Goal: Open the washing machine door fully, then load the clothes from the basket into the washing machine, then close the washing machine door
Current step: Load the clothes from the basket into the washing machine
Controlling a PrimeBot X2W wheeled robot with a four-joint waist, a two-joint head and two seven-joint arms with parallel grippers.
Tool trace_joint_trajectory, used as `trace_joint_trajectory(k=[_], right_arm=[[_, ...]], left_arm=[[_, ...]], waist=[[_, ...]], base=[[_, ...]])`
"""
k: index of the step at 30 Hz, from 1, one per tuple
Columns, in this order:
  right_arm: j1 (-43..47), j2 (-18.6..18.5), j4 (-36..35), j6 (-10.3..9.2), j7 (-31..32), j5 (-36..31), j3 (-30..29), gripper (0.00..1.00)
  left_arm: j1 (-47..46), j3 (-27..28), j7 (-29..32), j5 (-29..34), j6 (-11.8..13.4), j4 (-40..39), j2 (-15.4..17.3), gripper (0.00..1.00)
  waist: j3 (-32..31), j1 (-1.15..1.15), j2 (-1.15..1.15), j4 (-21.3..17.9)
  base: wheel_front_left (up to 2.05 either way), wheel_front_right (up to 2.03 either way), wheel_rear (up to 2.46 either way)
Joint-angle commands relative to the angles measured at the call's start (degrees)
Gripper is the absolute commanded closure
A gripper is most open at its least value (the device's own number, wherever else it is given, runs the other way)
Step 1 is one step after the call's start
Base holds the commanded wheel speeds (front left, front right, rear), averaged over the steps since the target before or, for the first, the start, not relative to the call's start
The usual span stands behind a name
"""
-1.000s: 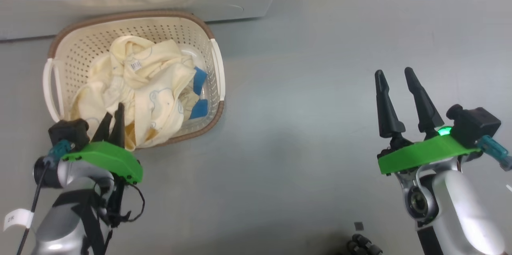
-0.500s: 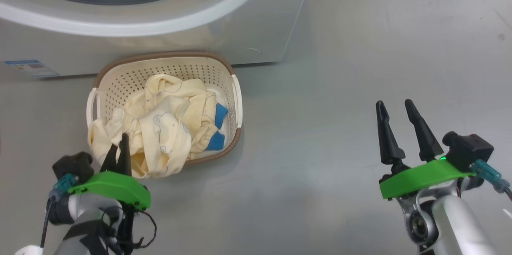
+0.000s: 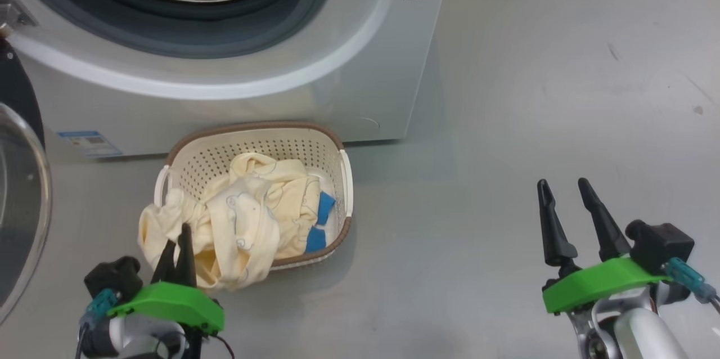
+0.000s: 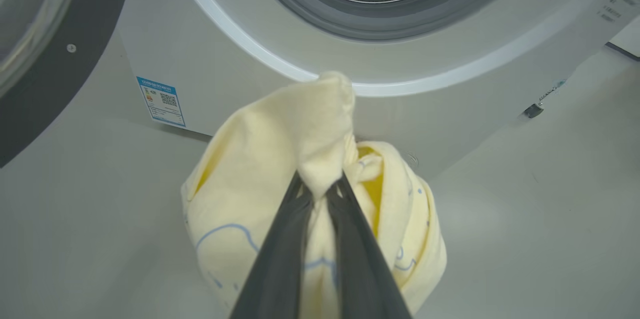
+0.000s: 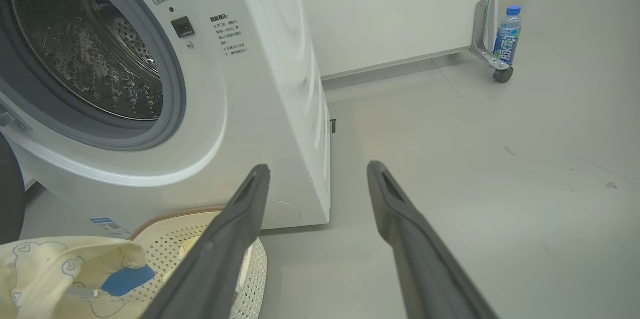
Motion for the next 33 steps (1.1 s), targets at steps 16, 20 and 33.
trace_joint_trajectory(k=[16, 20, 33], right_arm=[[3.86, -0.58, -1.03, 0.09, -0.55, -2.71, -0.25, 0.0], [4.38, -0.58, -0.95, 0.09, -0.55, -2.99, -0.27, 0.0], [6.26, -0.58, -0.44, 0.09, -0.55, -3.84, -0.59, 0.0]], left_arm=[[9.71, 6.36, -0.82, 7.41, 1.54, -12.69, -2.16, 1.0], [11.53, 7.62, -0.82, 8.6, 1.95, -14.91, -2.75, 1.0], [14.6, 9.47, -0.82, 11.5, 1.94, -18.23, -3.96, 1.0]], waist=[[-9.3, 0.01, 0.0, 1.88], [-10.35, 0.01, 0.0, 1.9], [-12.66, 0.01, 0.0, 2.85]], base=[[0.0, 0.0, 0.0], [0.0, 0.0, 0.0], [0.0, 0.0, 0.0]])
